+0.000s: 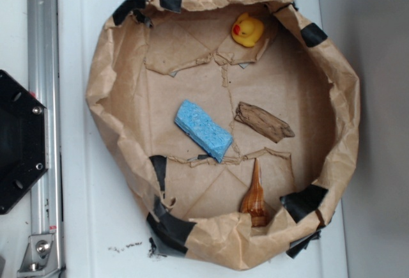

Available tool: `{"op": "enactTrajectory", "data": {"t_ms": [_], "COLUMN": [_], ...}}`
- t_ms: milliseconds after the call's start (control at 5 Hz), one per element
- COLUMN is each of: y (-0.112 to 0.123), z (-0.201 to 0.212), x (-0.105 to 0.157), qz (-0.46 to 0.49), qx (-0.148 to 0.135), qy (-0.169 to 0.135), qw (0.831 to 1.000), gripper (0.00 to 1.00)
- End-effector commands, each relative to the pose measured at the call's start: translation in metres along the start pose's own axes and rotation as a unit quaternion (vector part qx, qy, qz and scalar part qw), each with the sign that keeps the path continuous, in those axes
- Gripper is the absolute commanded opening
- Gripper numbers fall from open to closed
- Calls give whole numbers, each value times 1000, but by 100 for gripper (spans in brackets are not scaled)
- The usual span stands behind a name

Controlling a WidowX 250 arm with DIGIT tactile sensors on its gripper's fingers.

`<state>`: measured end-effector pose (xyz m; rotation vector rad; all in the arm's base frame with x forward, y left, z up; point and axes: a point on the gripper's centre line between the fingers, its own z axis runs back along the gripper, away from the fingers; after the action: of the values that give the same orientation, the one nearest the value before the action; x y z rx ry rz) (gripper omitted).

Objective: Grab the yellow duck.

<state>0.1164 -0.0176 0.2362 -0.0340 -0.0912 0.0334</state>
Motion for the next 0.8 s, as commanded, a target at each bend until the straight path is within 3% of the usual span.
{"op": "enactTrajectory", "data": {"t_ms": [0, 200, 400, 600], "y": [0, 19, 24, 32], "z": [0, -23, -51, -80], "x": [0, 44, 80, 104], "qz": [0, 57, 50, 158], "qx": [0, 72, 17, 66], "qy": [0, -42, -59, -116], "qw": [1000, 995, 997, 978], "gripper": [100, 100, 100, 100]}}
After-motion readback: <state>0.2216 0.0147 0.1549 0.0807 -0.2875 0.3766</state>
